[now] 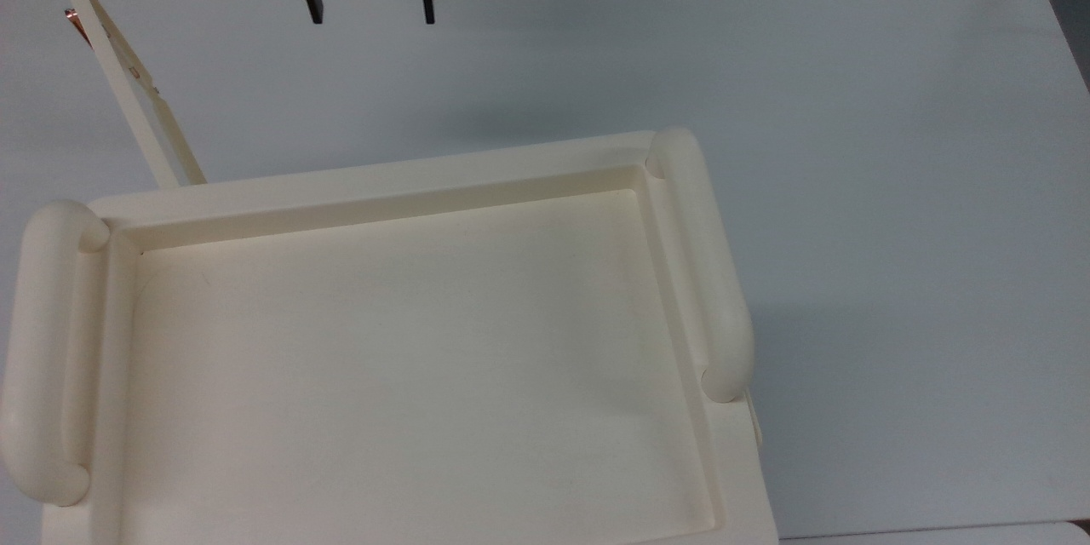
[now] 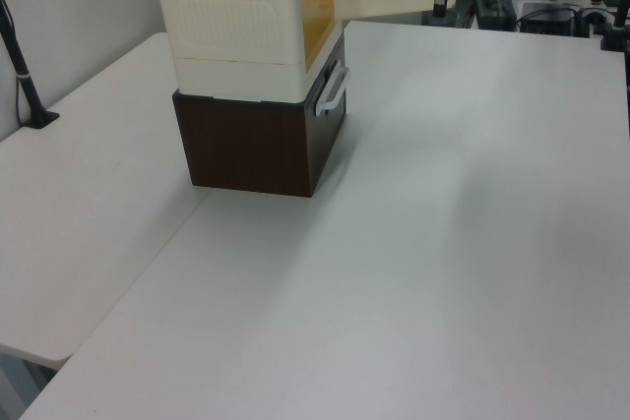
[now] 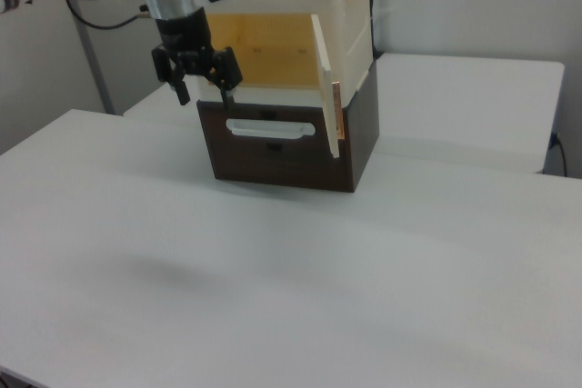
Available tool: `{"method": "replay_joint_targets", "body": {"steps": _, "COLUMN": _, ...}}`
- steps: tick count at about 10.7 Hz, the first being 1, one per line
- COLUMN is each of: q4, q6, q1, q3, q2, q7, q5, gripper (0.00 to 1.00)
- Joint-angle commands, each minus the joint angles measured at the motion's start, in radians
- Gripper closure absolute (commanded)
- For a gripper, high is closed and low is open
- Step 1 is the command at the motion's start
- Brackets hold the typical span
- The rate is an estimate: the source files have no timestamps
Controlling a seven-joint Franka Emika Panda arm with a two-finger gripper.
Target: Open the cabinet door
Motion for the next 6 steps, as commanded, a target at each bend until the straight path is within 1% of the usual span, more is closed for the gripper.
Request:
{"method": "replay_joint_targets", "body": {"steps": 1, "q4": -0.096, "q6": -0.021, "q1": -0.042, "q3": 0.065, "q2": -0.100, "q7": 0.057, "q5": 0.014, "gripper": 0.00}}
{"method": "replay_joint_targets", "body": {"steps": 3, "q4": -0.109, "q6": -0.067, "q1": -0.044, "q3": 0.064, "q2": -0.120, "q7": 0.057, "q5": 0.007, "gripper": 0.00}}
{"method": "replay_joint_targets", "body": {"steps": 6, "q4": -0.103, "q6": -0.069, "q1": -0.044, "q3": 0.061, "q2": -0.120, "q7": 0.055, "q5": 0.007, "gripper": 0.00}}
